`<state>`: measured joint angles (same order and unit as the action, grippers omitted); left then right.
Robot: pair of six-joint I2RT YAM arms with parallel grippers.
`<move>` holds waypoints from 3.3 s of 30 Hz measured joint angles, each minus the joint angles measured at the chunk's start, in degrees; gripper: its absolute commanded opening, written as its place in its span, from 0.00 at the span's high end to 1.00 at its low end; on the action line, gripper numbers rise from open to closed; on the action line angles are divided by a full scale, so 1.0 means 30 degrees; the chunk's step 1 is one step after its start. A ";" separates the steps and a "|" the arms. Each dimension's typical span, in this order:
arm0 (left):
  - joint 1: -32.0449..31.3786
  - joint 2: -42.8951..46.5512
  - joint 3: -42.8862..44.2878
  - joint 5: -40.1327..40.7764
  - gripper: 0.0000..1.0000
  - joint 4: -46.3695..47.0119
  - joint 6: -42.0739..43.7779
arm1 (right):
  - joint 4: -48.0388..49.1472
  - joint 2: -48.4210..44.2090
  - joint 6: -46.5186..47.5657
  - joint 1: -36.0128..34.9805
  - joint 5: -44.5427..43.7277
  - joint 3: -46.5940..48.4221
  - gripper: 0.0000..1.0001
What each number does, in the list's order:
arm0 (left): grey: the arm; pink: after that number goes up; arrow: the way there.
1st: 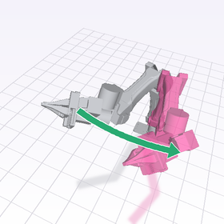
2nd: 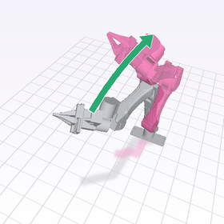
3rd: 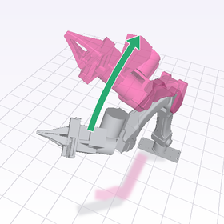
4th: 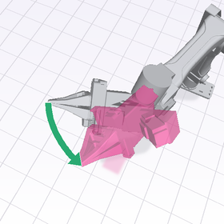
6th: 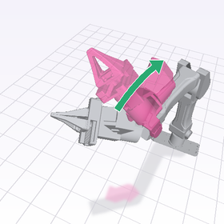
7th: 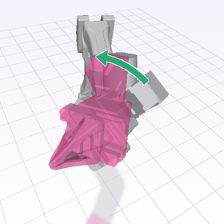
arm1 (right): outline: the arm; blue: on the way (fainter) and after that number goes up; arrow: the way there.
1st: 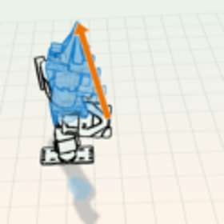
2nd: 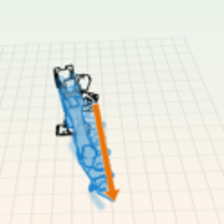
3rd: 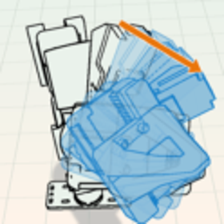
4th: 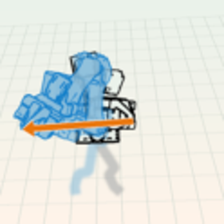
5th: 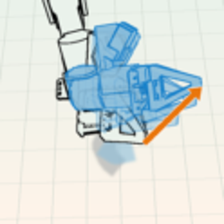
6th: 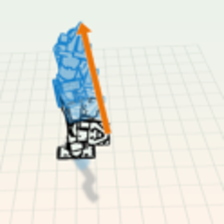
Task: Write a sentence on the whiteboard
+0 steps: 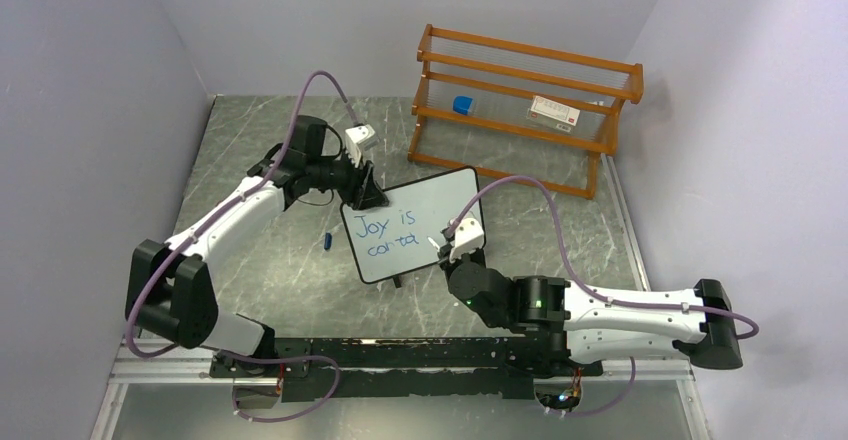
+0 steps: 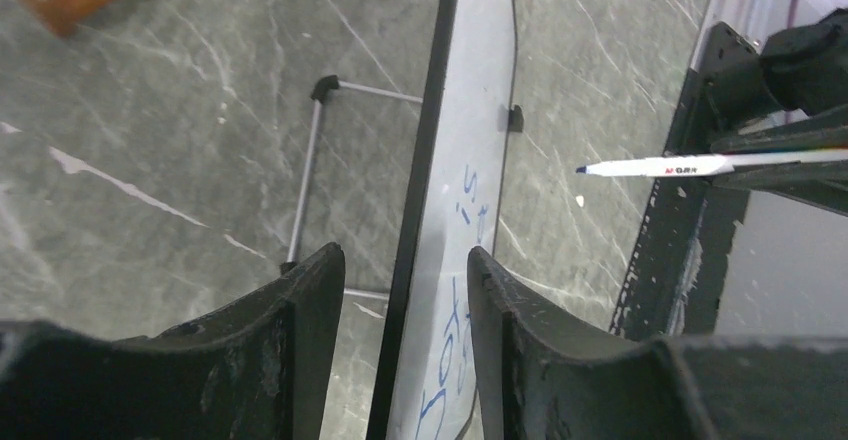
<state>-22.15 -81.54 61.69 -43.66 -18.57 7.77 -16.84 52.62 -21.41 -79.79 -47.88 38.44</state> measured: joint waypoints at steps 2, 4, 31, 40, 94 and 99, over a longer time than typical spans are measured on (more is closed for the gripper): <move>0.0000 -0.0350 0.0058 -0.0474 0.50 -0.0240 0.0102 | 0.0160 0.0051 0.0000 -0.0102 -0.0277 0.0000 1.00; 0.0000 -0.0554 0.0058 -0.1013 0.53 -0.0372 0.0153 | 0.0321 0.0204 0.0007 -0.0182 -0.0525 0.0000 1.00; -0.0022 0.0401 -0.0889 -0.2055 0.95 -0.0313 0.0117 | 0.3366 0.2484 0.0175 -0.1807 -0.3701 -0.1690 1.00; -0.0022 0.0350 -0.0889 -0.1894 0.95 -0.0255 0.0007 | 0.5909 0.3483 0.0874 -0.1800 -0.3694 -0.2186 1.00; -0.0022 0.0102 -0.0889 -0.1661 0.95 0.0102 -0.0459 | 0.7242 0.4335 0.0138 -0.1064 -0.3541 -0.2645 1.00; -0.0022 0.0095 -0.0889 -0.1661 0.95 0.0102 -0.0466 | 0.7257 0.4444 0.0066 -0.0903 -0.3548 -0.2645 1.00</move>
<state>-22.22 -81.25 59.02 -48.64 -18.26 6.37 4.93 65.95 -21.21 -82.50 -58.52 30.50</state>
